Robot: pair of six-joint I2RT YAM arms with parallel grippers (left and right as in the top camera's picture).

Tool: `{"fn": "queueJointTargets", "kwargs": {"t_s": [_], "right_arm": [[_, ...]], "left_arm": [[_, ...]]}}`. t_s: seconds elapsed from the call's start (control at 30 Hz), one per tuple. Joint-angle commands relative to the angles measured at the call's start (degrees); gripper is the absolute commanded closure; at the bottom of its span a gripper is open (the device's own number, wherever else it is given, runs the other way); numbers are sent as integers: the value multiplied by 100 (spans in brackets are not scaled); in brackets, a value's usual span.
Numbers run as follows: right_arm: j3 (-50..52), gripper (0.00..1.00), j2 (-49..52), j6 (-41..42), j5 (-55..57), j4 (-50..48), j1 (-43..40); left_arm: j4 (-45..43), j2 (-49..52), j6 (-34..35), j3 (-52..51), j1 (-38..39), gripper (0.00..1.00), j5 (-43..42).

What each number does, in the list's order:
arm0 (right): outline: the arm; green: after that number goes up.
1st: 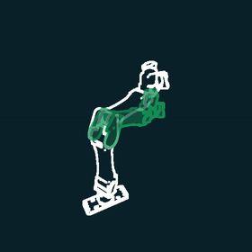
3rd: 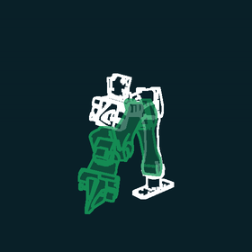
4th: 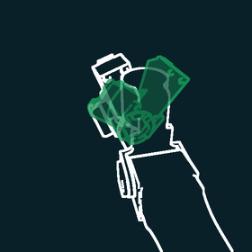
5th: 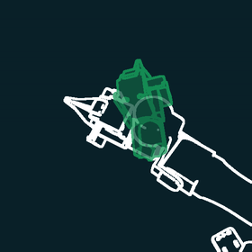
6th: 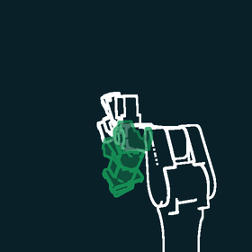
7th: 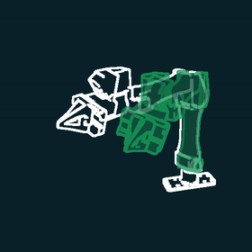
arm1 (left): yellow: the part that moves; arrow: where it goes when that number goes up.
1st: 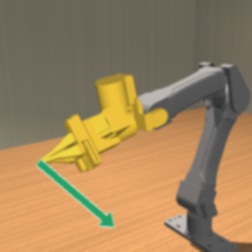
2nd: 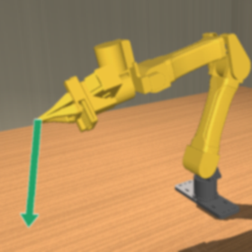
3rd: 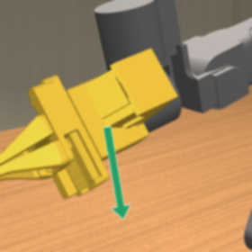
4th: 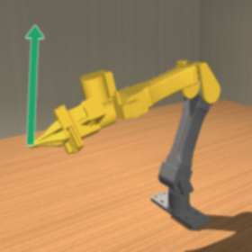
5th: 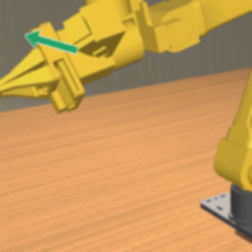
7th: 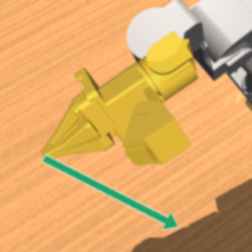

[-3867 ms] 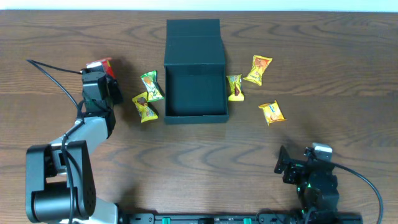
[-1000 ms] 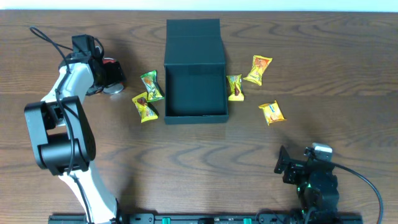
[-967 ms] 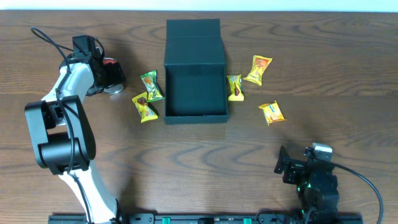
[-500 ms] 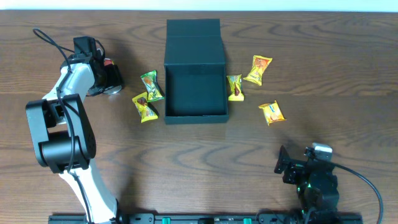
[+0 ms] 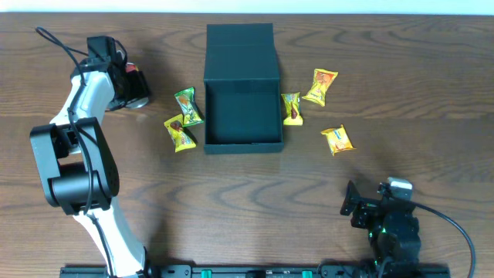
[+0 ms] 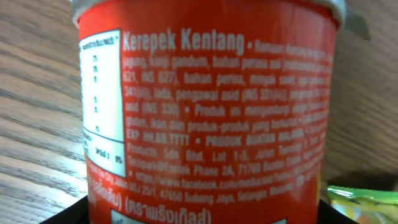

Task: Pack container
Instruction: 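Lift the red chip can with the left gripper, then carry the can over the black box and lower it inside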

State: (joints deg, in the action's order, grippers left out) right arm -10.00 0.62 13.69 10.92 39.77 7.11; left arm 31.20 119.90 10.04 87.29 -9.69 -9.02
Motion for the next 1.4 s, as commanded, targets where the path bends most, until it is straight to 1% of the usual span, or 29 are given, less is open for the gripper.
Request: {"fn": "queueJointTargets", "kwargs": {"t_s": [0.0,0.07,0.27,0.33,0.43,0.5,0.57,0.63,0.7,0.77,0.83,0.93,1.03,1.17,1.3,1.37], "right_arm": [[63,1,-33,103,0,9,-33],[63,1,-33,103,0,7,-33],[63,1,-33,103,0,7,-33],[63,1,-31,103,0,7,-33],[63,1,-33,103,0,9,-33],[63,1,-33,103,0,9,-33],[63,1,-33,103,0,9,-33],[63,1,-33,103,0,9,-33],[63,1,-33,103,0,9,-33],[63,1,-33,103,0,9,-33],[63,1,-31,103,0,7,-33],[63,1,-33,103,0,9,-33],[63,1,-33,103,2,9,-33],[63,1,-33,103,0,7,-33],[63,1,-33,103,0,9,-33],[63,1,-33,103,0,7,-33]], "left_arm": [[160,74,-63,413,0,34,13],[326,74,-63,654,7,40,-13],[485,42,-83,1357,190,41,-369],[501,-7,-227,1504,310,41,-439],[498,-116,-892,1574,527,40,-533],[568,-216,-1762,1574,734,40,-697],[721,-280,-2319,1574,935,40,-761],[933,-304,-2712,1574,1154,41,-785],[1362,-304,-3458,1574,1475,41,-951],[1626,-319,-3856,1576,1781,41,-931],[1716,-372,-3993,1576,2037,41,-774],[1733,-560,-4109,1576,2463,42,-221],[1818,-817,-4391,1576,2861,40,286],[2229,-1032,-4787,1576,3298,34,304],[2599,-1014,-4966,1574,3543,34,256],[2664,-1012,-5184,1574,3589,33,-173]]}}
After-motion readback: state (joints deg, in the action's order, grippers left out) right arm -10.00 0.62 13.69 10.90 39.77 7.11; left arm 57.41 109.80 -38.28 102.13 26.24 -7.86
